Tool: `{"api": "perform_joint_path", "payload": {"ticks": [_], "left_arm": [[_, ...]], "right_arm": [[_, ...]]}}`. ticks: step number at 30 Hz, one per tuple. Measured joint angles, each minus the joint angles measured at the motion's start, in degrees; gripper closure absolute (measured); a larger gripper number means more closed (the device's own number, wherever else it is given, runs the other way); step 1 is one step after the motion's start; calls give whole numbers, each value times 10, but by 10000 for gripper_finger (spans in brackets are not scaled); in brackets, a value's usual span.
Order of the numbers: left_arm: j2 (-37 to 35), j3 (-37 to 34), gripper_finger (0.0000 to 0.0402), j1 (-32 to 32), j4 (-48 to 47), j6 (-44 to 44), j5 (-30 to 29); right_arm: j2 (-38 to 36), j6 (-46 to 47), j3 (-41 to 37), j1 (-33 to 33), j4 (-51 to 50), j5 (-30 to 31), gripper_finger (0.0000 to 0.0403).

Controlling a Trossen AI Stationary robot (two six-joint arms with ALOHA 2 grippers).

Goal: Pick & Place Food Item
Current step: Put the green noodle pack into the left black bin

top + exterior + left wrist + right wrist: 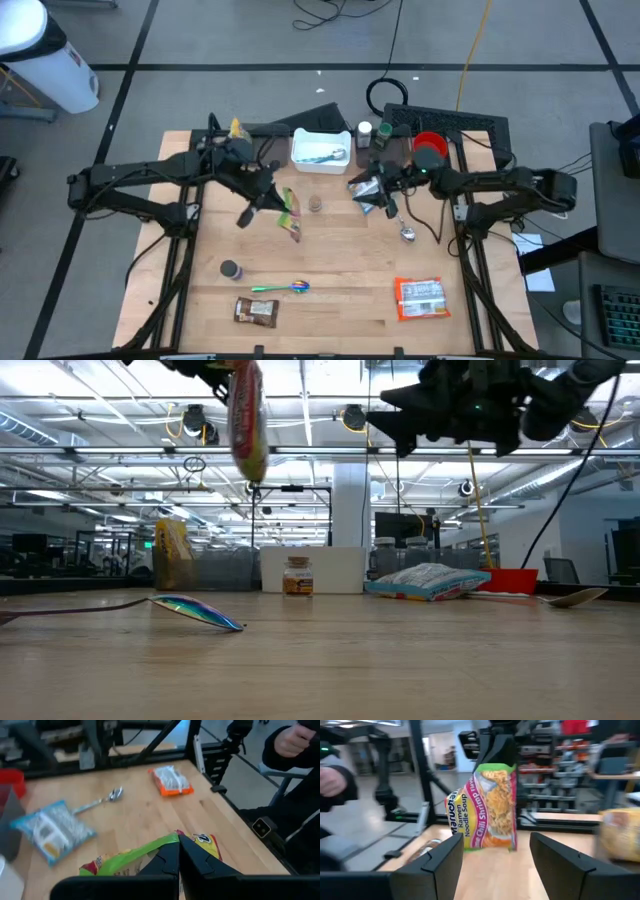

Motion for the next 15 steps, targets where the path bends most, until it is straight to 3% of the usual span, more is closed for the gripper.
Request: {"api": "perform_joint_path", "payload": {"ticks": [9, 15], "left_arm": [[44, 1, 401, -39, 53, -10, -1], [86, 48, 401, -56, 10, 9, 2]], "right_arm": [[138, 14, 147, 0, 1, -129, 181], [202, 38, 212, 0, 1, -169, 181]]}}
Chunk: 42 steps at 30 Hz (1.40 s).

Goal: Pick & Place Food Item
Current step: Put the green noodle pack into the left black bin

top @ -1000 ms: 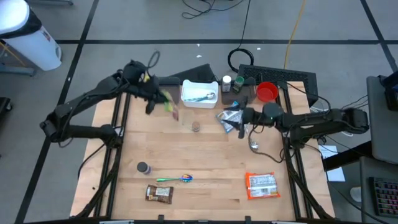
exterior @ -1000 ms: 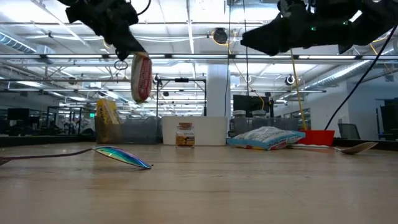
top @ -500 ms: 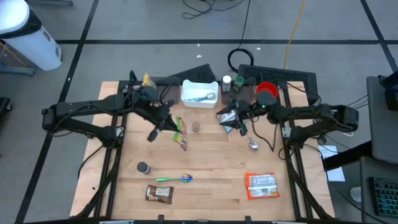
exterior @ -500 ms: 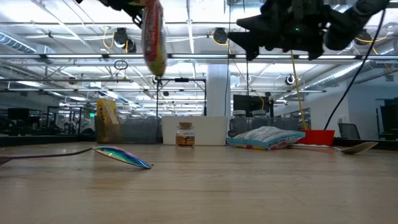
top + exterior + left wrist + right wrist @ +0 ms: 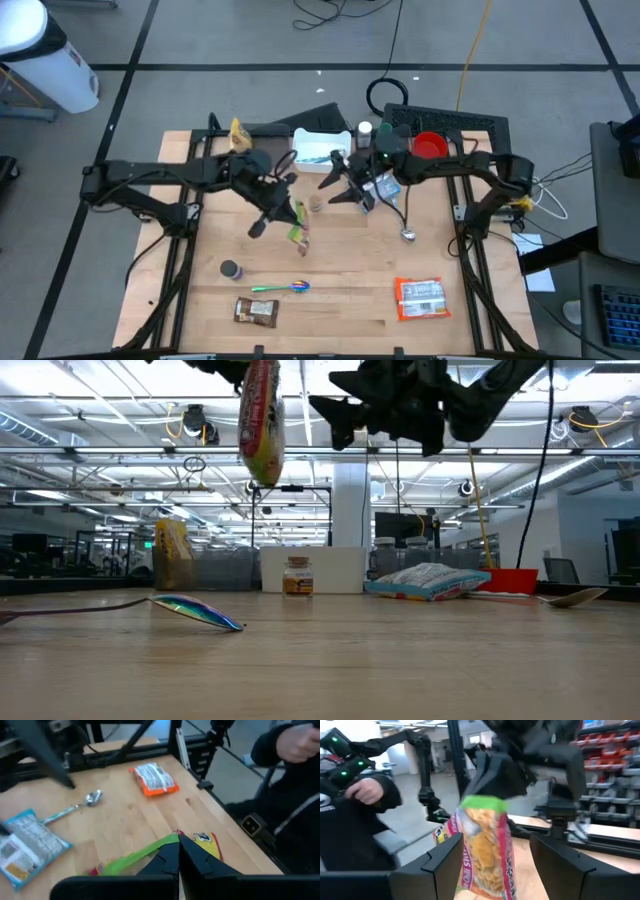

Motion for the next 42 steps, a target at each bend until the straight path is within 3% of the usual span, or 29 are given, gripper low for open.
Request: {"api": "perform_joint_path", "payload": {"ticks": [8, 14, 31, 42], "left_arm": [[72, 110, 401, -22, -112, 54, -10], [118, 152, 401, -20, -146, 71, -11], [125, 169, 401, -18, -145, 105, -8], [125, 169, 401, -18, -143, 125, -10]], "right_arm": [[51, 42, 41, 7, 28, -62, 181], [63, 89, 41, 16, 79, -88, 181], [62, 88, 41, 21, 67, -99, 182], [62, 78, 41, 20, 51, -108, 269]]}}
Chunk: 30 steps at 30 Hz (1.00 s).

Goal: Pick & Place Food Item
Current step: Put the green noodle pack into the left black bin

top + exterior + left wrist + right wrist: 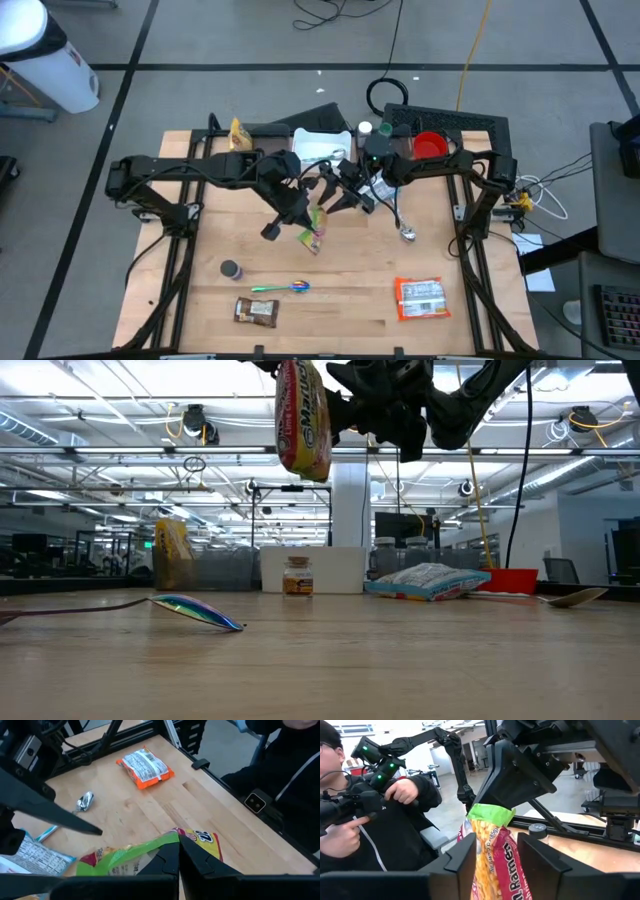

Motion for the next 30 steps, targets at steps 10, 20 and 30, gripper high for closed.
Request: {"api": "perform_joint_path", "payload": {"ticks": [10, 20, 30], "left_arm": [[0, 0, 401, 0, 3, 14, 0], [0, 0, 401, 0, 8, 13, -1], [0, 0, 389, 0, 14, -9, -16]], "right_arm": [[0, -16, 0, -1, -3, 4, 358], [0, -34, 0, -2, -9, 14, 402], [0, -45, 0, -5, -13, 15, 403]]}}
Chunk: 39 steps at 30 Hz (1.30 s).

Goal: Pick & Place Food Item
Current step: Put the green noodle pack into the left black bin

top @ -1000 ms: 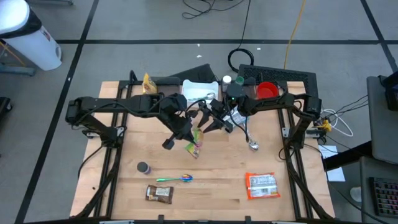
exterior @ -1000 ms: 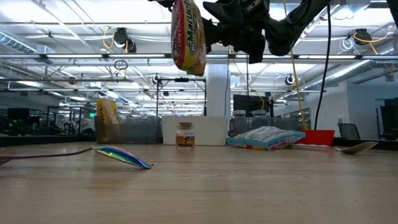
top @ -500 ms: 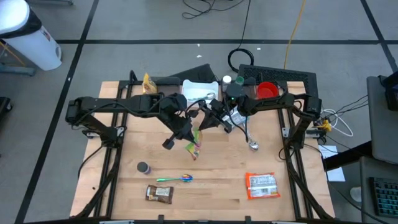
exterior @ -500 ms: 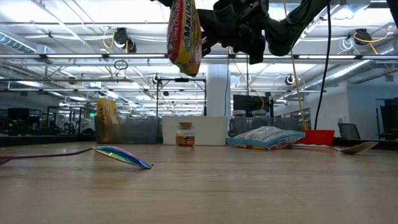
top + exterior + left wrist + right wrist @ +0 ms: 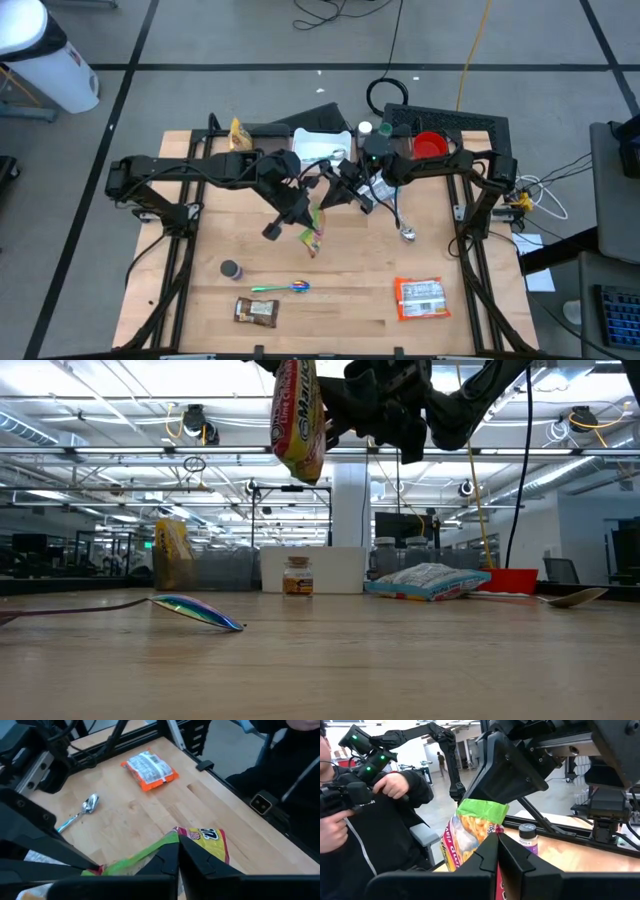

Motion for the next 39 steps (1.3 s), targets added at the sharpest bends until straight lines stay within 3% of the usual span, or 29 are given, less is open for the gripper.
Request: {"api": "perform_joint_path", "payload": {"ticks": [12, 22, 28, 31, 36, 39], "left_arm": [[0, 0, 336, 0, 19, -93, -71], [-18, -1, 268, 9, -4, -112, -107], [-63, -1, 249, 20, -31, -139, -187], [-76, -1, 244, 25, -36, -161, -199], [-82, 0, 243, 26, -52, -169, -199], [-82, 0, 243, 26, -73, -163, -200]], "right_arm": [[0, -2, 0, -15, 0, 7, 403], [-3, -11, 0, -25, -1, 19, 403], [-25, -13, 0, -40, -8, 22, 403], [-34, -17, 0, -42, -10, 21, 403], [-53, -67, 0, -44, -100, 21, 403], [-67, -123, 0, -45, -191, 70, 403]]}}
